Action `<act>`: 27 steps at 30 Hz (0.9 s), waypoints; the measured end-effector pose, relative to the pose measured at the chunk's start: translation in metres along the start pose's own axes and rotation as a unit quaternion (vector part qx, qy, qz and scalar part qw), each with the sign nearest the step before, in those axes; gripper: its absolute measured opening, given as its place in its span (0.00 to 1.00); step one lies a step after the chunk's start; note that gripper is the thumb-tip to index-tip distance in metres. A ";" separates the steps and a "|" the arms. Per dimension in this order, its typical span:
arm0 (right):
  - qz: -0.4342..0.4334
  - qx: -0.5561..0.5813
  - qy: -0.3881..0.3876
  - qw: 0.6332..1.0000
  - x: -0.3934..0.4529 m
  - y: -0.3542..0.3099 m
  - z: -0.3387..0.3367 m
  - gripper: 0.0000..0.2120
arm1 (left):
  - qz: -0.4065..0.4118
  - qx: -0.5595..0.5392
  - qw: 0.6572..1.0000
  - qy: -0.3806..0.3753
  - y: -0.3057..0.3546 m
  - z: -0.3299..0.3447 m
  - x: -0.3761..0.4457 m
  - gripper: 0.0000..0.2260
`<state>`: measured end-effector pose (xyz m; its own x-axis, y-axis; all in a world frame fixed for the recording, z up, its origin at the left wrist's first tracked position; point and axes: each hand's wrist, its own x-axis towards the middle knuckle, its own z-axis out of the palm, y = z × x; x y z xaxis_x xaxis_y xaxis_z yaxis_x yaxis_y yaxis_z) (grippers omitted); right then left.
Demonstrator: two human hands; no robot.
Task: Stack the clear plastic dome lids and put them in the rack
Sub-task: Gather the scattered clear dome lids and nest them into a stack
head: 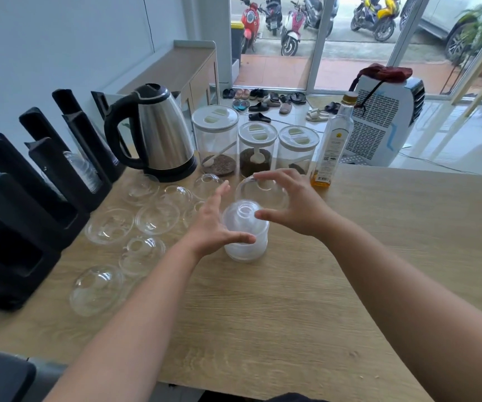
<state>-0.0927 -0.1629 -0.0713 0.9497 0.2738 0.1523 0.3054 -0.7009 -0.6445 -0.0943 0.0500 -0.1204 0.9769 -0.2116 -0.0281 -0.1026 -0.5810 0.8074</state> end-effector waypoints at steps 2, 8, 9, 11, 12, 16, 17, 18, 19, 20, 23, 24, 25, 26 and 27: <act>-0.002 -0.003 -0.026 1.000 0.006 -0.003 0.010 0.32 | -0.003 -0.002 1.000 0.008 -0.003 -0.009 -0.005 0.62; 0.023 -0.024 -0.088 0.996 0.014 0.004 0.040 0.39 | -0.009 0.077 0.997 0.009 -0.019 -0.040 -0.034 0.60; 0.027 -0.022 -0.092 0.995 0.014 0.006 0.043 0.40 | -0.011 0.100 0.995 0.008 -0.021 -0.046 -0.040 0.58; 0.029 -0.024 -0.101 0.994 0.013 0.009 0.047 0.38 | -0.028 0.153 0.988 -0.005 -0.025 -0.055 -0.054 0.55; 0.029 -0.024 -0.103 0.994 0.013 0.010 0.047 0.37 | -0.044 0.187 0.981 -0.020 -0.028 -0.058 -0.062 0.54; 0.026 -0.030 -0.103 0.994 0.014 0.008 0.045 0.38 | -0.106 0.360 0.918 -0.126 -0.039 -0.065 -0.093 0.52; 0.024 -0.031 -0.098 0.994 0.014 0.006 0.044 0.39 | -0.111 0.395 0.899 -0.152 -0.040 -0.066 -0.098 0.53; 0.019 -0.030 -0.086 0.996 0.013 0.003 0.043 0.40 | -0.111 0.426 0.881 -0.172 -0.039 -0.068 -0.103 0.54; 0.011 -0.028 -0.070 0.997 0.012 -0.001 0.042 0.41 | -0.111 0.453 0.864 -0.187 -0.039 -0.069 -0.106 0.55; 0.001 -0.027 -0.054 0.998 0.012 -0.006 0.042 0.40 | -0.112 0.477 0.849 -0.198 -0.039 -0.070 -0.109 0.56; -0.046 -0.040 -0.021 0.998 0.011 -0.025 0.045 0.38 | -0.113 0.533 0.811 -0.213 -0.042 -0.071 -0.115 0.58; -0.066 -0.044 -0.018 0.997 0.011 -0.031 0.047 0.37 | -0.115 0.548 0.800 -0.216 -0.043 -0.072 -0.117 0.58; -0.084 -0.044 -0.019 0.995 0.011 -0.038 0.050 0.37 | -0.114 0.560 0.791 -0.218 -0.045 -0.072 -0.118 0.58; -0.102 -0.043 -0.019 0.994 0.012 -0.044 0.052 0.36 | -0.112 0.569 0.785 -0.218 -0.047 -0.072 -0.120 0.59; -0.116 -0.042 -0.018 0.992 0.012 -0.050 0.055 0.36 | -0.107 0.574 0.783 -0.215 -0.050 -0.072 -0.122 0.58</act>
<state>-0.1000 -0.0885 -0.0789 0.8504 0.4562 0.2621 0.5219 -0.6685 -0.5298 -0.1947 0.1615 -0.1143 0.8671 -0.1139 -0.4850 -0.2863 -0.9106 -0.2980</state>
